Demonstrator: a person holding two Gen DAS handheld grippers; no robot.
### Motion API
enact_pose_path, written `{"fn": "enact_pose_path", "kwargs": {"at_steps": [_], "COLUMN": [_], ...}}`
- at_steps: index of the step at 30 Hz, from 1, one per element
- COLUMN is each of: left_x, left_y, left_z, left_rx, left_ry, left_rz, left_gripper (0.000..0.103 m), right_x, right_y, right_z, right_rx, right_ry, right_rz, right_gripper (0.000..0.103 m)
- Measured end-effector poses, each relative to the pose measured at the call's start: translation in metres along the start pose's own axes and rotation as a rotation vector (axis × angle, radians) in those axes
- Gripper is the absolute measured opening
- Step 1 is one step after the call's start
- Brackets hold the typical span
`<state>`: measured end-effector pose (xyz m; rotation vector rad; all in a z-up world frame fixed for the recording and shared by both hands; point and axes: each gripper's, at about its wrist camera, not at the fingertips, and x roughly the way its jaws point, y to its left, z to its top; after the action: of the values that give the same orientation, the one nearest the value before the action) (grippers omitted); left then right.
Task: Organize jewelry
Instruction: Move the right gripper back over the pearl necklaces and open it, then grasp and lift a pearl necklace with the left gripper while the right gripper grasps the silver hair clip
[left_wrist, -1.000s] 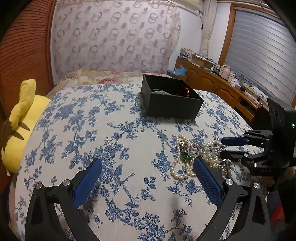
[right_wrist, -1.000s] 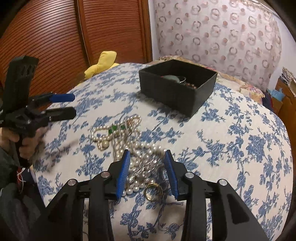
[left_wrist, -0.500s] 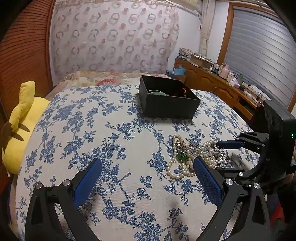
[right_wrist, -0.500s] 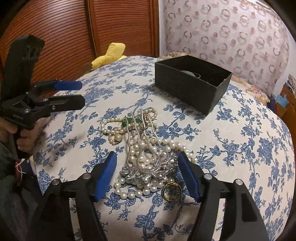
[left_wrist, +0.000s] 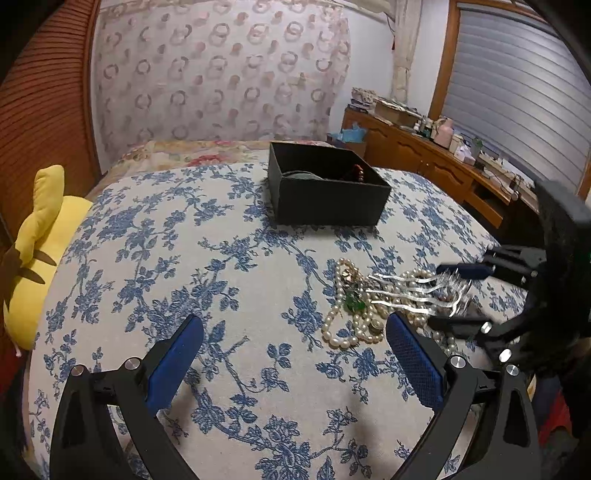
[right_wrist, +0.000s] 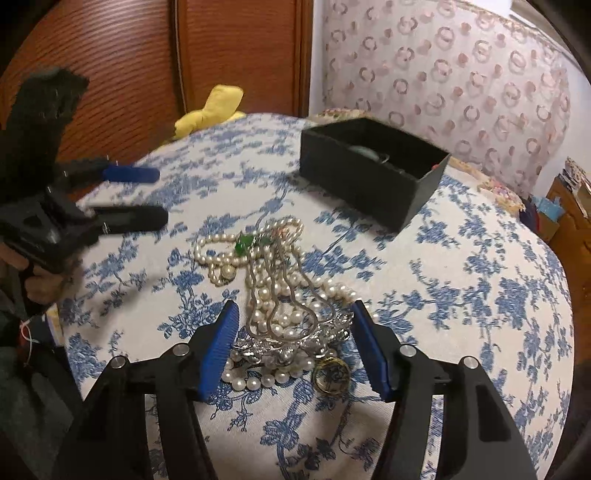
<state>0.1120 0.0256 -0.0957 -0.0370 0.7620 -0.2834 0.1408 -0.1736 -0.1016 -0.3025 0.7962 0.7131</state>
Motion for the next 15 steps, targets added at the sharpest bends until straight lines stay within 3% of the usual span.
{"fn": "enact_pose_path", "kwargs": {"at_steps": [2,4,10,13,15], "left_x": [0.001,0.003,0.02,0.029,0.035], "left_y": [-0.004,-0.007,-0.012,-0.016,-0.019], "left_z": [-0.001,-0.001,0.0,0.002,0.003], "left_rx": [0.016,0.025,0.053,0.071,0.088], "left_ry": [0.003,0.018,0.076,0.109,0.124], "left_rz": [-0.001,-0.016,-0.048,-0.048,-0.041], "left_gripper": [0.09,0.072,0.039,0.028,0.027], "right_x": [-0.009,-0.017,-0.029,-0.033,-0.034], "right_y": [-0.005,-0.008,-0.014,-0.017,-0.017], "right_z": [-0.002,-0.005,-0.01,-0.01,-0.01], "right_rx": [0.02,0.038,0.064,0.066,0.069], "right_ry": [-0.024,-0.045,-0.076,-0.087,-0.092], "right_rz": [-0.005,-0.006,-0.016,-0.022,-0.022], "right_gripper": [0.064,0.064,0.064,0.064,0.064]}}
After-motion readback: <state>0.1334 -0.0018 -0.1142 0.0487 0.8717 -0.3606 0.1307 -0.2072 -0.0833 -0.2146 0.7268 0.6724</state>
